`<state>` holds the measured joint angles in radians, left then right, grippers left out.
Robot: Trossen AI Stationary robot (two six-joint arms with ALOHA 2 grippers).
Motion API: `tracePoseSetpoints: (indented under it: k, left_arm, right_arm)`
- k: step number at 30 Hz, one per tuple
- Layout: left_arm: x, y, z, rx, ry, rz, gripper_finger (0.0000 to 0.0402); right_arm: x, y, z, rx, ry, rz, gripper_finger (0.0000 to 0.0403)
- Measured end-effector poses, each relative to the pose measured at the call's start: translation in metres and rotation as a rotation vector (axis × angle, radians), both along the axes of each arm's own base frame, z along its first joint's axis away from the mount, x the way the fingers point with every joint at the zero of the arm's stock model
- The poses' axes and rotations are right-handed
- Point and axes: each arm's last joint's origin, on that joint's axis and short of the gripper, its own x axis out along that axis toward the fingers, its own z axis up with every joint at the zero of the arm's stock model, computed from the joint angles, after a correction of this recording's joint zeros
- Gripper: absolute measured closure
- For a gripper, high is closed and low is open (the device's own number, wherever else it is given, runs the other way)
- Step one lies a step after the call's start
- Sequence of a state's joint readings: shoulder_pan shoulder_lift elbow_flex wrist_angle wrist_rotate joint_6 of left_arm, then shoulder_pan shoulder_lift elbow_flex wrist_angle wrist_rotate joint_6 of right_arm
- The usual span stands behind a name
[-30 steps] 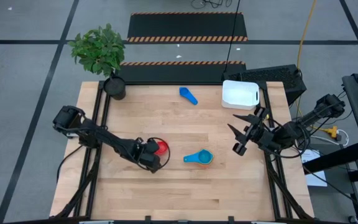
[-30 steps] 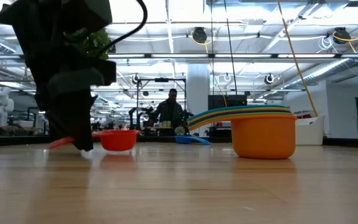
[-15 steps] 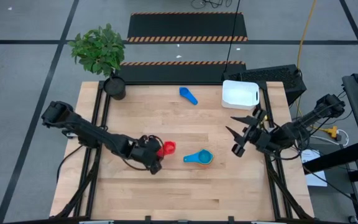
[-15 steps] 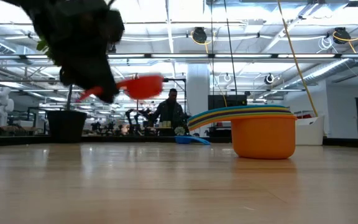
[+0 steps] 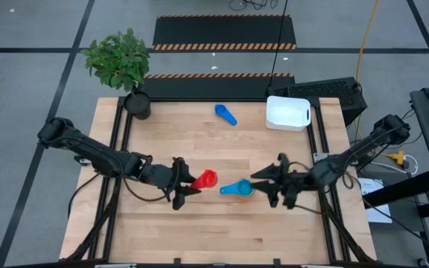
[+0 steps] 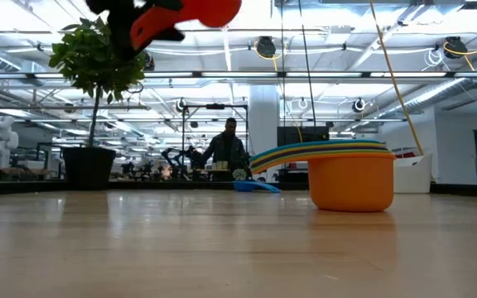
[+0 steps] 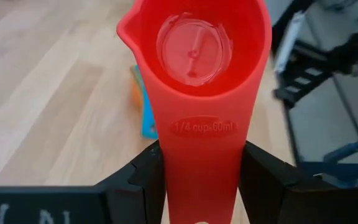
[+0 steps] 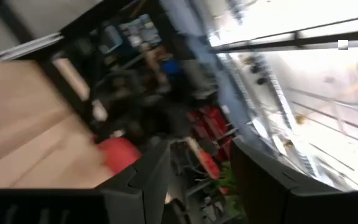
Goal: Nest measuring cups in basket
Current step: Stack the red measuring cup on top of the light blue measuring cup
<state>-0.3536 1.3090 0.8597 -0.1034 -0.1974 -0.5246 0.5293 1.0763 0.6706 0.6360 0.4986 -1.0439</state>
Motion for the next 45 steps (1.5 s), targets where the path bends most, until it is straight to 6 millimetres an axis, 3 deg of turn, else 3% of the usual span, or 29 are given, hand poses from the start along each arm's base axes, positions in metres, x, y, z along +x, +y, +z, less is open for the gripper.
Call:
tracePoseSetpoints:
  k: [12,17,24,32,38,45]
  left_arm:
    - [-0.001,0.008,0.008,-0.084,-0.014,-0.242,0.0235]
    - [-0.001,0.01,0.008,-0.083,-0.015,-0.248,0.0244]
    - [0.0,0.005,0.006,-0.092,0.001,-0.257,0.0229]
    - [-0.001,0.004,0.004,-0.093,0.016,-0.259,0.0245]
    - [-0.002,0.004,0.004,-0.09,0.021,-0.252,0.0228]
    - [-0.002,0.004,0.004,-0.09,0.022,-0.252,0.0246]
  right_arm:
    - [0.05,0.027,-0.001,-0.057,0.114,0.014,0.0241]
    - [0.068,0.028,-0.007,-0.026,0.159,0.099,0.0241]
    - [0.092,0.02,-0.013,0.027,0.176,0.063,0.0241]
    - [0.103,0.006,-0.022,0.061,0.222,0.051,0.0241]
    - [0.105,0.003,-0.025,0.081,0.257,0.143,0.0241]
    - [0.105,0.002,-0.027,0.074,0.272,0.138,0.0254]
